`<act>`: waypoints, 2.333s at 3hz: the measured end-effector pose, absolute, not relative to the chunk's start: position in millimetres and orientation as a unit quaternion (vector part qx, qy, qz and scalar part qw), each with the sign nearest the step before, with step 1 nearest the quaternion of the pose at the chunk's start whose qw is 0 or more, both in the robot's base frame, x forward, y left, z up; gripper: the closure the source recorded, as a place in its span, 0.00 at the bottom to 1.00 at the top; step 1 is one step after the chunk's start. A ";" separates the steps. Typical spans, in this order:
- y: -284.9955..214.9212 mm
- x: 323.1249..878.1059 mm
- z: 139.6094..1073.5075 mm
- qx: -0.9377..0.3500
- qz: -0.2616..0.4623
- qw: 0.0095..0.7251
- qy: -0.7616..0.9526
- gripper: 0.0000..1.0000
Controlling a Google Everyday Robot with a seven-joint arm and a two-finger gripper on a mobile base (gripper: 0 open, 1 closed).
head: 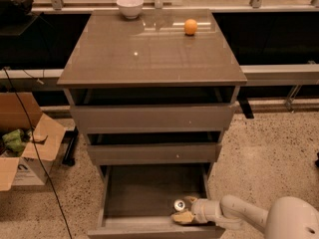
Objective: Pick redbull can from bottom drawer and place on counter
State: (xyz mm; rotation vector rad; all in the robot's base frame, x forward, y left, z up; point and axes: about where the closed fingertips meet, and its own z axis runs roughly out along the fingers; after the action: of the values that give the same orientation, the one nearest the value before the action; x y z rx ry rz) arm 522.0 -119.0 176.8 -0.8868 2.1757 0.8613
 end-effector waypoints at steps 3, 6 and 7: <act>-85.1 515.7 232.0 -0.306 0.393 0.349 0.794 0.96; -41.5 490.3 534.9 -0.379 0.429 0.425 0.702 1.00; -6.9 491.9 649.2 -0.402 0.429 0.439 0.679 1.00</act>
Offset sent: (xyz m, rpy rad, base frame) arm -0.0045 0.0355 0.0230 0.1357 -0.0195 -0.0163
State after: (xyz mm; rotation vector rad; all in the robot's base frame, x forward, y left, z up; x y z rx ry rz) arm 491.9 -6.9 649.2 -1.0000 1.6879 1.0669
